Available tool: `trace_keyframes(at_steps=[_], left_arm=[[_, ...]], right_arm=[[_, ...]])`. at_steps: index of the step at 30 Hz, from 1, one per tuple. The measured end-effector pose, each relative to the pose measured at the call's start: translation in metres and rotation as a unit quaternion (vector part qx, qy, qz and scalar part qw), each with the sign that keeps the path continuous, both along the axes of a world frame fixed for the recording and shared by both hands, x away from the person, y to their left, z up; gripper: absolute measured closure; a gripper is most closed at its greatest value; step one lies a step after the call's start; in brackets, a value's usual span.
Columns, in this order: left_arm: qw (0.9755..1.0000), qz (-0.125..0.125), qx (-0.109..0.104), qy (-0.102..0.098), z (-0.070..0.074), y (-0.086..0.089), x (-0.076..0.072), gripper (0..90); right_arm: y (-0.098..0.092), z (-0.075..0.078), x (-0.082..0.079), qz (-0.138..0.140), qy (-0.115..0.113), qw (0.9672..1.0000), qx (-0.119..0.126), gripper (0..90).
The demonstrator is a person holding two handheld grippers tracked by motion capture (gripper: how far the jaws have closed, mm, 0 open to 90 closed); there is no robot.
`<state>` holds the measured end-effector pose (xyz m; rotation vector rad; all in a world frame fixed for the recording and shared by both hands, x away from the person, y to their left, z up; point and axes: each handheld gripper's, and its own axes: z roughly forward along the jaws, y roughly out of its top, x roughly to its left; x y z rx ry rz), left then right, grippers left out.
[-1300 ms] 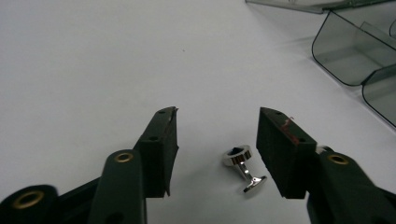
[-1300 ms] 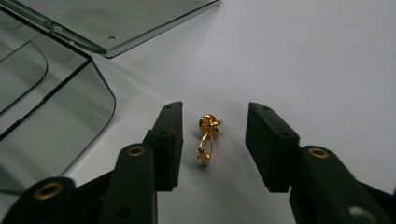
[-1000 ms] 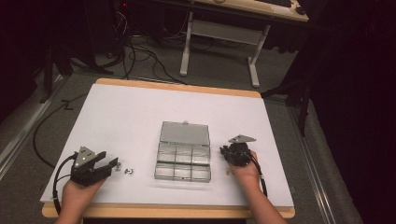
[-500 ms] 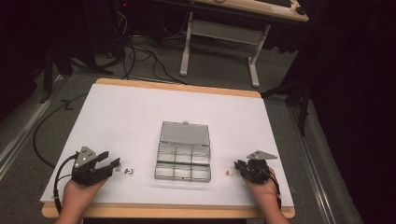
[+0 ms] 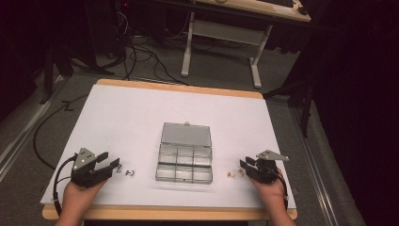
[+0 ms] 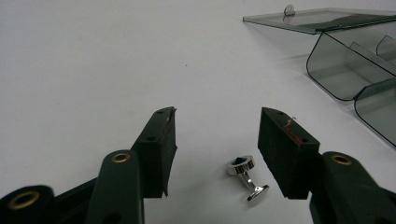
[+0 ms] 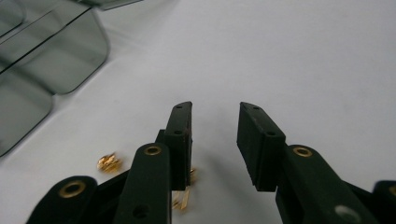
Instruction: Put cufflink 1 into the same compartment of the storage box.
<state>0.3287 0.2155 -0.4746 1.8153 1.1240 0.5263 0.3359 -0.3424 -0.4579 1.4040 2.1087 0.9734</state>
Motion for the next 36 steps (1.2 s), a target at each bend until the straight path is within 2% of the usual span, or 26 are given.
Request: trace_keyframes(at_steps=[4, 7, 12, 16, 20, 25, 27, 29, 32, 36], left_arm=[[1.0000, 0.003, -0.003, -0.002, 0.001, -0.001, -0.002, 43.5], [0.9999, 0.012, 0.010, -0.005, 0.002, -0.001, -0.003, 42.2], [0.9993, 0.016, 0.026, -0.020, 0.000, -0.002, -0.003, 43.6], [0.9995, 0.011, 0.031, -0.002, -0.001, -0.005, 0.001, 42.0], [0.9991, 0.012, 0.039, 0.010, 0.000, -0.007, 0.006, 38.7], [0.9976, 0.009, 0.065, 0.022, 0.006, -0.010, 0.014, 32.1], [0.9967, 0.008, 0.075, 0.028, 0.009, -0.011, 0.017, 30.4], [0.9962, 0.004, 0.077, 0.040, 0.012, -0.012, 0.019, 27.6], [0.9938, 0.002, 0.097, 0.054, 0.016, -0.015, 0.020, 24.7], [0.9909, -0.002, 0.106, 0.083, 0.018, -0.016, 0.021, 23.8]], right_arm=[[-0.013, -0.005, 0.018, -0.027, -0.003, 0.9996, -0.002, 60.0], [-0.019, -0.009, 0.019, -0.039, -0.018, 0.9991, 0.006, 58.8], [-0.024, -0.013, 0.016, -0.044, -0.024, 0.9987, 0.011, 55.1], [-0.026, -0.018, 0.016, -0.040, -0.008, 0.9991, 0.013, 54.3], [-0.026, -0.018, 0.016, -0.037, -0.013, 0.9991, 0.018, 54.4], [-0.026, -0.018, 0.016, -0.033, -0.013, 0.9992, 0.020, 54.5], [-0.027, -0.018, 0.016, -0.032, -0.014, 0.9991, 0.022, 54.5], [-0.027, -0.018, 0.016, -0.032, -0.013, 0.9991, 0.024, 54.5], [-0.028, -0.018, 0.015, -0.032, -0.014, 0.9990, 0.026, 54.6], [-0.029, -0.017, 0.015, -0.031, -0.012, 0.9991, 0.026, 54.5]])
